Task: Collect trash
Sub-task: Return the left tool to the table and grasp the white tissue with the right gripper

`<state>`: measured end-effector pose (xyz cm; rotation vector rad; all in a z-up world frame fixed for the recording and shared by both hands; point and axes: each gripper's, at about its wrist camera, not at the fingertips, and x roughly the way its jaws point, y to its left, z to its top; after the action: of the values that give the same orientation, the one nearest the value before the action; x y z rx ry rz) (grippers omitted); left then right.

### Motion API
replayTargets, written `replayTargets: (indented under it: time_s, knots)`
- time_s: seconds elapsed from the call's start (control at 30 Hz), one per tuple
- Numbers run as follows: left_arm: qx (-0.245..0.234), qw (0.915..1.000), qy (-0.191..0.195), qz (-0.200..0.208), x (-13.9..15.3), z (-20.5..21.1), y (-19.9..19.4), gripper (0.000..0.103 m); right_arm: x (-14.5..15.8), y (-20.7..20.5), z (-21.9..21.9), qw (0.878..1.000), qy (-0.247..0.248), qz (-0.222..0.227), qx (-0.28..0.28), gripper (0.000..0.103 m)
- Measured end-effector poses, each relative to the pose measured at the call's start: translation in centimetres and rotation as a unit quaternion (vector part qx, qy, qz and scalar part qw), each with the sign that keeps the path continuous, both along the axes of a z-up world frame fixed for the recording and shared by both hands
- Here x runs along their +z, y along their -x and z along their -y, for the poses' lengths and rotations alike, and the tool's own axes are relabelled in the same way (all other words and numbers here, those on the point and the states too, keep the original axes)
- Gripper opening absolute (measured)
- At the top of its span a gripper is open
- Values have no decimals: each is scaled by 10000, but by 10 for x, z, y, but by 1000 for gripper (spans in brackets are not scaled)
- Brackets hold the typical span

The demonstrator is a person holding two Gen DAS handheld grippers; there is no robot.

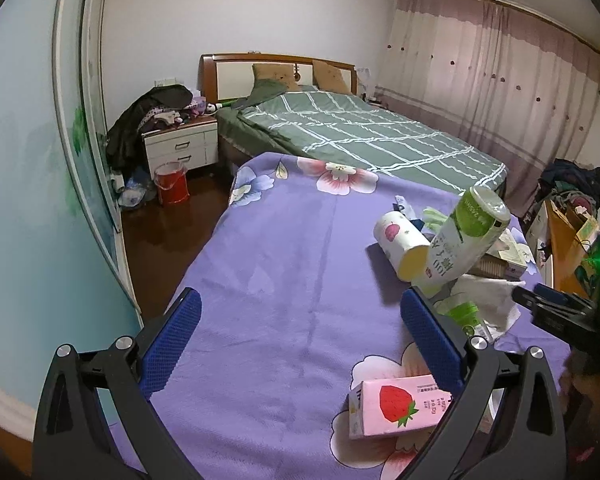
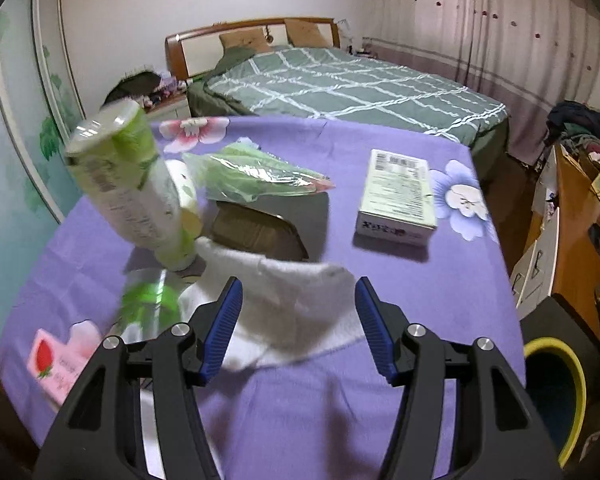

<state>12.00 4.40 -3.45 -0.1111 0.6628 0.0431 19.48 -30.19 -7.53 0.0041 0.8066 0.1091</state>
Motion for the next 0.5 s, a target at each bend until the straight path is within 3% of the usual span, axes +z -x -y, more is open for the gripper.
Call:
replayTargets:
  time_s: [0.13,0.2,0.3,0.5]
  knots:
    - [-71,10000,-12,-67,-5,3,-6,98,-12,-16,-4,9996,-115,-242,130,55]
    - [-99,9999,29,-104,-7,4,-8,98,-15,-16,-5,9990,-181,-350,218,29]
    - [-149,9998,46,-136,-10,8,-10,98,-17,-12,-6,9982,-293,-446,291,5]
    - [-247,9996,11,-124,-8,18,-9,98,2,15,-2,9976,-520,-245,393,3]
